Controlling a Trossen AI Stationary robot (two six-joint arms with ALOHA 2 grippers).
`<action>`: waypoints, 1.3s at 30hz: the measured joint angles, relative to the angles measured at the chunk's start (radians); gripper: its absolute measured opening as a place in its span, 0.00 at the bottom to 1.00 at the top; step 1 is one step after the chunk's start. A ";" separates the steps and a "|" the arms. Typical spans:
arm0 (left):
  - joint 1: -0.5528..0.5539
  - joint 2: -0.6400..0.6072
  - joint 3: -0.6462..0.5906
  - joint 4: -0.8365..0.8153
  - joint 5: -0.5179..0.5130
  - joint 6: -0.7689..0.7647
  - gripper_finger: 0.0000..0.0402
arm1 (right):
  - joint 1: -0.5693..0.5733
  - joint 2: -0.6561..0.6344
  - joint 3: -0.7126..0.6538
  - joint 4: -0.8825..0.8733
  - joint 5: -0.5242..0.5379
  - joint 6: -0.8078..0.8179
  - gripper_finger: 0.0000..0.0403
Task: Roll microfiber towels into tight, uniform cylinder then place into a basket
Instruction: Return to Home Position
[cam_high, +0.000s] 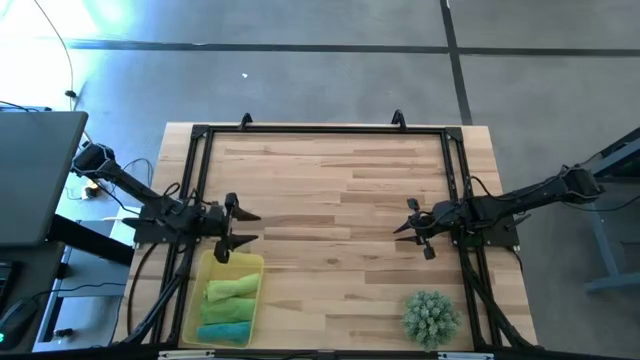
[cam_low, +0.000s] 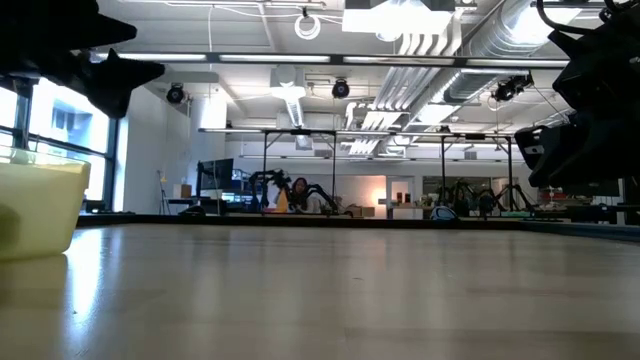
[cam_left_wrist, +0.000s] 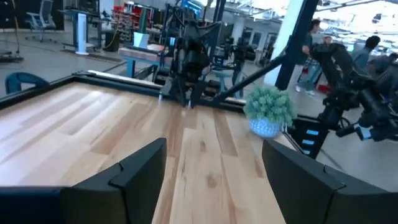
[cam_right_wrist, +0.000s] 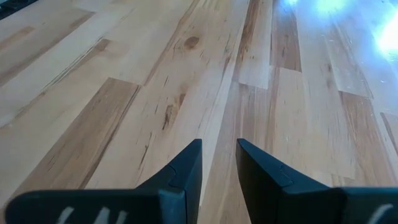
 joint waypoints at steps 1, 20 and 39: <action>0.000 0.000 -0.011 0.011 0.000 -0.005 0.63 | 0.000 0.000 0.000 0.000 0.000 -0.001 0.22; 0.000 -0.001 -0.018 -0.034 0.000 -0.011 0.63 | 0.000 0.000 0.000 -0.001 0.000 -0.002 0.22; -0.001 -0.299 -0.018 -0.062 0.002 -0.011 0.63 | 0.000 -0.005 0.000 -0.002 0.000 0.000 0.22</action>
